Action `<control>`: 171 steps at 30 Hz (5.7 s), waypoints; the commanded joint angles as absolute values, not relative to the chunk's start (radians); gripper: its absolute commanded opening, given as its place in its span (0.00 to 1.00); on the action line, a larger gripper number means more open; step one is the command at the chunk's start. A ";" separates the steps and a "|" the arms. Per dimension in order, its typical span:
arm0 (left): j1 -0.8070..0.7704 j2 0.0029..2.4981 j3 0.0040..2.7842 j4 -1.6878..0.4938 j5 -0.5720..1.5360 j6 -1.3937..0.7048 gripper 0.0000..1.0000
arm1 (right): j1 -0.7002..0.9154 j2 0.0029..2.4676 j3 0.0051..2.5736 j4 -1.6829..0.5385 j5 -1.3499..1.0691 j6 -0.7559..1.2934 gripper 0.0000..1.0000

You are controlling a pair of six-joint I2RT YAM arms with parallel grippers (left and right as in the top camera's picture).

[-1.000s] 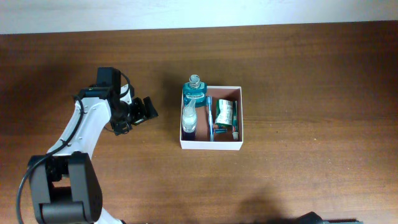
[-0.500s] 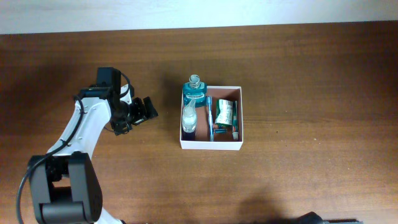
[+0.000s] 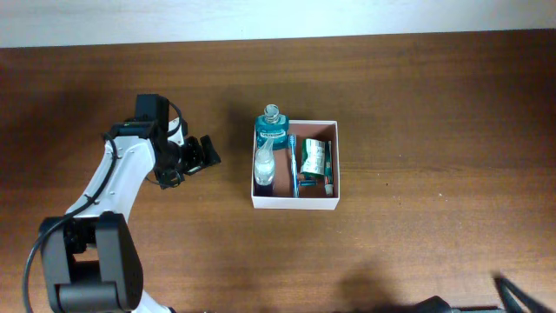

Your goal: Pack container

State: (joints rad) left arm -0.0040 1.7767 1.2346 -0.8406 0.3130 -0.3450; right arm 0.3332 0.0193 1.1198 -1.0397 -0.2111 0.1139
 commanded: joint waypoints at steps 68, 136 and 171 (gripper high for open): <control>-0.002 1.785 1.230 -0.841 0.313 -0.344 1.00 | -0.014 0.006 0.006 -0.062 -0.176 -0.183 0.98; -0.002 0.316 1.151 -1.271 0.290 -0.344 0.99 | -0.014 0.006 0.006 -0.062 -0.176 -0.183 0.98; -0.002 0.006 0.489 -0.810 0.280 -0.343 0.99 | -0.014 0.006 0.006 -0.062 -0.176 -0.183 0.98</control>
State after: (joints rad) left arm -0.0040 0.0158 0.5442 -0.8909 0.2958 -0.3450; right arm -0.0063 0.0158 0.0109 -0.0551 -0.1818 -0.1867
